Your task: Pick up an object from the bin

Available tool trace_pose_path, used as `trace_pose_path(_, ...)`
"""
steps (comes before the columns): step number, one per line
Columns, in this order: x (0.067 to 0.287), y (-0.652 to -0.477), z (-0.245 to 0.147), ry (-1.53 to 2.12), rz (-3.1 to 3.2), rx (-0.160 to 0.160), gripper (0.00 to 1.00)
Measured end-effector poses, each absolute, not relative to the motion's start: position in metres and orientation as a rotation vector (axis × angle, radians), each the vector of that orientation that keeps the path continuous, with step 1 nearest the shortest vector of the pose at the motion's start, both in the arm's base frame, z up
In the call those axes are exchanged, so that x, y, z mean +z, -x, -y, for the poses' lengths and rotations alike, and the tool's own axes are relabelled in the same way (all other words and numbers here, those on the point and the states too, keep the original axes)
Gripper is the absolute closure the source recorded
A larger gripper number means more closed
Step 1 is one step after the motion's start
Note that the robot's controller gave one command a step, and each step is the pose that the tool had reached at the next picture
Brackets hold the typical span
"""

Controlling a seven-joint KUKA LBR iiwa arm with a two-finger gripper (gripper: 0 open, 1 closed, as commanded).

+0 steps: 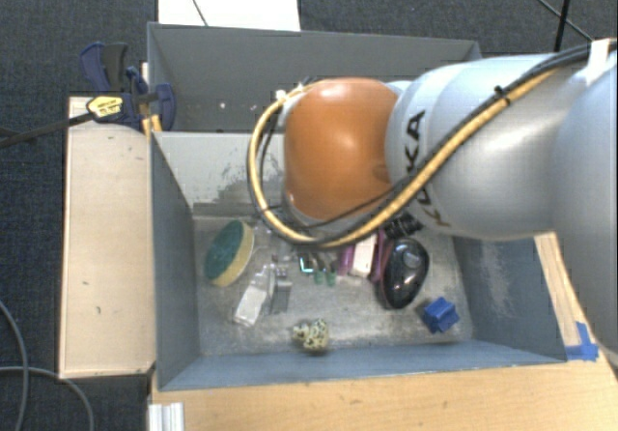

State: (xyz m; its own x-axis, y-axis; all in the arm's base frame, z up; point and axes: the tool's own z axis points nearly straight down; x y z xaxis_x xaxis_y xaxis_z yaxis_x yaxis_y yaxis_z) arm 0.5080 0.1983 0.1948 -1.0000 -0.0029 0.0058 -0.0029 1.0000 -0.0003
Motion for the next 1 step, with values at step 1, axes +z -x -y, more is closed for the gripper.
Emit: trace_pose_path(1, 0.1564, -0.5213, -0.1827, -0.612, 3.080, 0.001, 0.00)
